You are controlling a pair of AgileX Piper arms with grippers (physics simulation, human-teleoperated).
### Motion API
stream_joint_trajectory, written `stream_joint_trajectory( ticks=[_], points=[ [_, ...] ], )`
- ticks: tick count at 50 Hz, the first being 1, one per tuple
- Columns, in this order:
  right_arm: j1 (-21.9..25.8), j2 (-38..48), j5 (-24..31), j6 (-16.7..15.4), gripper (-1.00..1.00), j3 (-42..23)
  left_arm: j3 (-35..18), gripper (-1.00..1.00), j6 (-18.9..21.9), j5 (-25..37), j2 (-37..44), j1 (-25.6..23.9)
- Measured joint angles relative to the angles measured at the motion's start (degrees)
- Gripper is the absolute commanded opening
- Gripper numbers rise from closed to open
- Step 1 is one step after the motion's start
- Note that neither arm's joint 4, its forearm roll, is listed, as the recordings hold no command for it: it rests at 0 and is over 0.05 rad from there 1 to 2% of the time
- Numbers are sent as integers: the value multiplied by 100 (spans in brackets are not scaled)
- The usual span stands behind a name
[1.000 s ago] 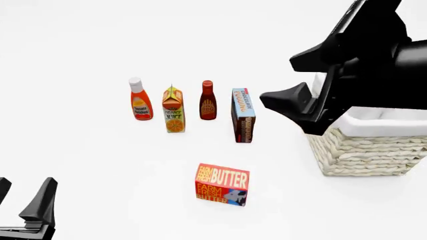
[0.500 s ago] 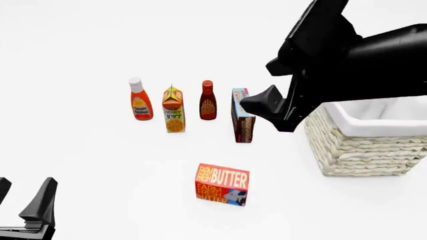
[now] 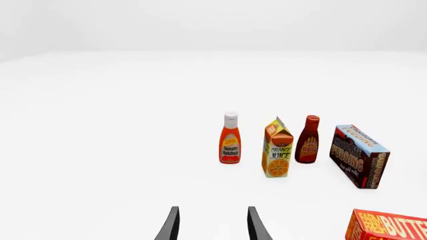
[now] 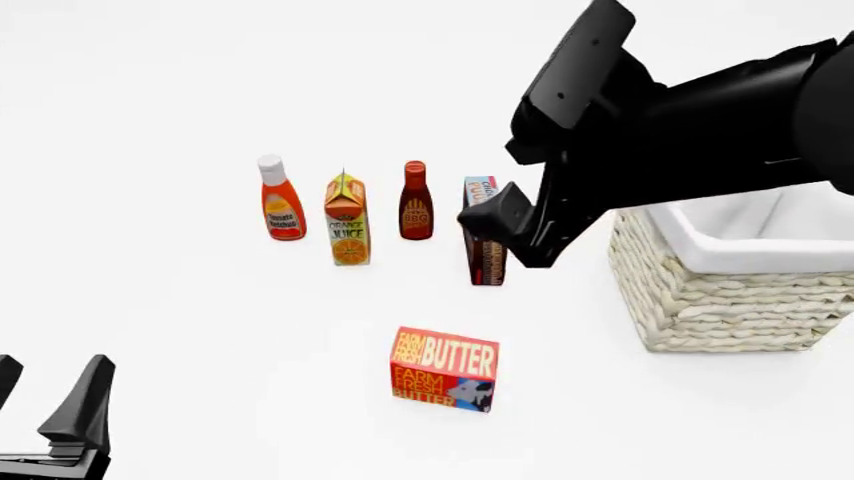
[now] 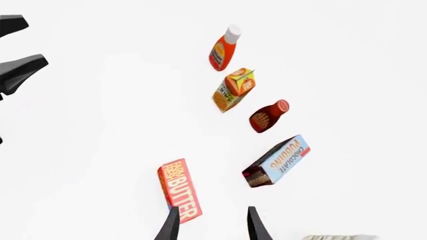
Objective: Pick the butter and place it in the basket.
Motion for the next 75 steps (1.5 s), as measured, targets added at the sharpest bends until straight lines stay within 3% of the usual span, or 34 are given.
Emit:
stream_joint_trajectory(
  ticks=[47, 75],
  points=[
    [243, 243, -237, 54, 100, 496, 0, 100, 0, 0, 0, 0],
    [220, 629, -396, -137, 100, 580, 0, 100, 0, 0, 0, 0]
  ],
)
